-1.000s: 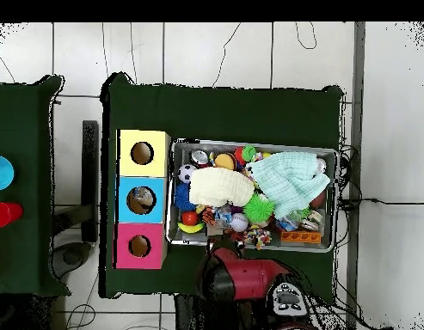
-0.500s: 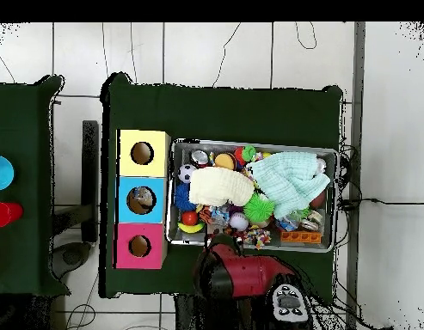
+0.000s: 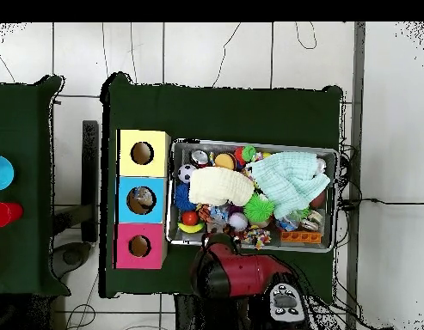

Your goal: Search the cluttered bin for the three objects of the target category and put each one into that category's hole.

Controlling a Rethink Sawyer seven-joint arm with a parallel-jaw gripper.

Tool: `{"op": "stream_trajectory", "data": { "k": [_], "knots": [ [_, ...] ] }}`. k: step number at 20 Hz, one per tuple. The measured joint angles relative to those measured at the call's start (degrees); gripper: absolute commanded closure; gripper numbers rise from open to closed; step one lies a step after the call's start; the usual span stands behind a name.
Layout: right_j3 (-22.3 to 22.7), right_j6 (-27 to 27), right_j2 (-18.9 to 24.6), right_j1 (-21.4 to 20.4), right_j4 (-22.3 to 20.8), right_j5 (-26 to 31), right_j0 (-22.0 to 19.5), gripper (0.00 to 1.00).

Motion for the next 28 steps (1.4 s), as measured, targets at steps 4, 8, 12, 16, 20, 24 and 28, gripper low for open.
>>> {"op": "stream_trajectory", "data": {
  "k": [4, 8, 12, 16, 20, 24, 28],
  "knots": [
    [-0.07, 0.00, -0.02, -0.30, -0.58, -0.01, 1.72, 0.00],
    [-0.11, 0.00, -0.03, -0.93, -1.99, -0.01, 3.85, 0.00],
    [-0.26, 0.00, -0.24, -1.81, -3.17, -0.01, 5.48, 0.00],
    [-0.57, 0.00, -1.11, -2.56, -4.60, -0.08, 7.39, 0.00],
    [-0.89, 0.00, -2.00, -3.09, -5.99, -0.55, 8.71, 0.00],
    [-1.50, 0.00, -2.60, -3.10, -7.03, -2.09, 8.84, 0.00],
    [-2.76, 0.00, -2.89, -3.09, -8.06, -5.47, 8.83, 1.00]
  ]
}}
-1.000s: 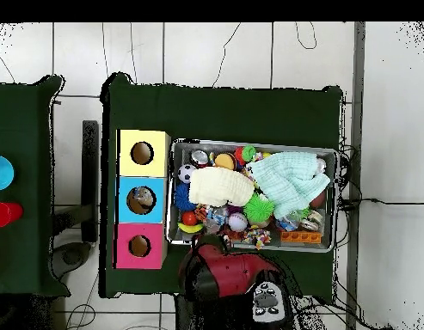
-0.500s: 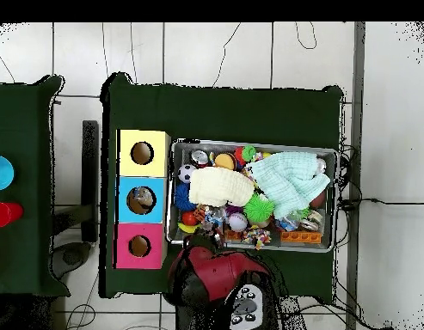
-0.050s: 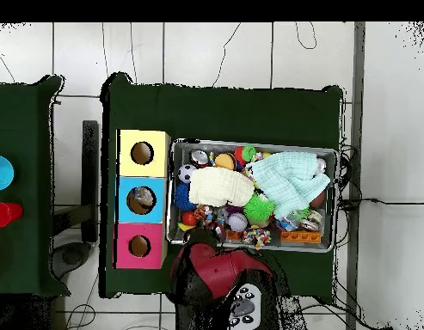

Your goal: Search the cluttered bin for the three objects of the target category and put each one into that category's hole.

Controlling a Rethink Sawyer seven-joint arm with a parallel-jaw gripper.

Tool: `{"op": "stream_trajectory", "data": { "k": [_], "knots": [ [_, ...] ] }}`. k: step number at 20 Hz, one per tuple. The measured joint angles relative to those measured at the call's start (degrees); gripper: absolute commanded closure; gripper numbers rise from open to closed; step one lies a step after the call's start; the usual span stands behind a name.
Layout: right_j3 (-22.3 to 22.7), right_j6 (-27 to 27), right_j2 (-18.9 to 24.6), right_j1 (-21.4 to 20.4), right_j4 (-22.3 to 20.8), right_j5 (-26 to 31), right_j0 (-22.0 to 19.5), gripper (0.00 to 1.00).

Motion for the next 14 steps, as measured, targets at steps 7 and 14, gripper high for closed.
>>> {"op": "stream_trajectory", "data": {
  "k": [7, 14],
  "knots": [
    [-1.38, 0.00, -0.78, 0.06, -0.12, -4.36, 0.00, 1.00],
    [-1.59, 0.00, -1.02, 0.06, -0.13, -5.00, 0.00, 1.00]
  ]
}}
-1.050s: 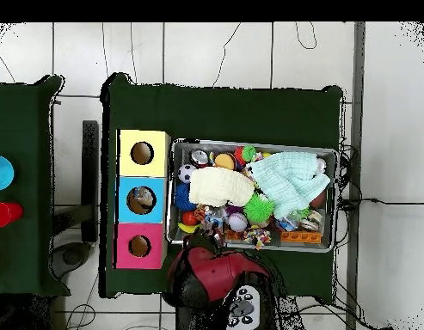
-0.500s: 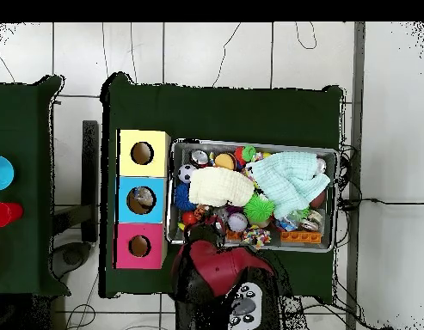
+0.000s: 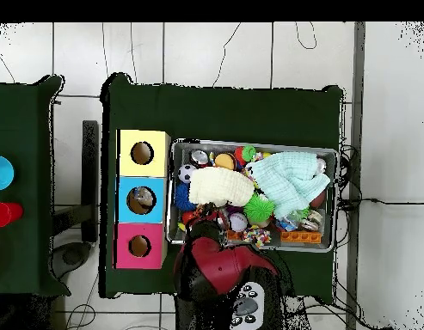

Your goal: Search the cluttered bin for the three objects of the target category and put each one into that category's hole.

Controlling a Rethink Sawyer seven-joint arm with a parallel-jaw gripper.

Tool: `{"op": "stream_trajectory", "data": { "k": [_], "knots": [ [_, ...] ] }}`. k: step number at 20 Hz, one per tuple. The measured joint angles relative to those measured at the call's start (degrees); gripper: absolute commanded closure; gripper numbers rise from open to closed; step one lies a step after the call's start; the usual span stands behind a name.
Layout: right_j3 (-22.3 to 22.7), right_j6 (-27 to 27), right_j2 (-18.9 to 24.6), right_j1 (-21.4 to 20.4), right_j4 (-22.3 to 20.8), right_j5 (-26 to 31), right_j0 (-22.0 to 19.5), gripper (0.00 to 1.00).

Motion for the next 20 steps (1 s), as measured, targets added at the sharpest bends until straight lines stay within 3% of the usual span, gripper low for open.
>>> {"op": "stream_trajectory", "data": {
  "k": [19, 20],
  "knots": [
    [-0.02, 0.00, -4.20, 0.44, 0.01, 5.48, 1.26, 1.00],
    [-0.02, 0.00, -4.27, 0.52, 0.01, 5.48, 1.25, 0.00]
  ]
}}
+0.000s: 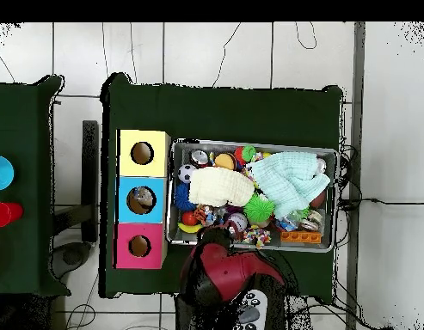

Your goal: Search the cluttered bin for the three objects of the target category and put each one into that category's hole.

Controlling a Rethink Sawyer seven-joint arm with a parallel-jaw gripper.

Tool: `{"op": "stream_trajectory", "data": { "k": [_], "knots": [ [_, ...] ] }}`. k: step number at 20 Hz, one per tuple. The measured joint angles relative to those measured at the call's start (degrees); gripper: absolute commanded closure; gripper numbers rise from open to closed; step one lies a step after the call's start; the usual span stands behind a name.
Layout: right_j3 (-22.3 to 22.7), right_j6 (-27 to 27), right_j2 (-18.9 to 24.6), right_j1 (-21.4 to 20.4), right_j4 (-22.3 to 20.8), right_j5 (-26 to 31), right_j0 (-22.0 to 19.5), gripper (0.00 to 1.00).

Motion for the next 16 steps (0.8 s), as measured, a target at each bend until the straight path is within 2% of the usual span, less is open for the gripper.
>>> {"op": "stream_trajectory", "data": {
  "k": [16],
  "knots": [
    [0.34, 0.00, 1.27, -0.32, 0.00, 0.56, -4.24, 0.00]
  ]
}}
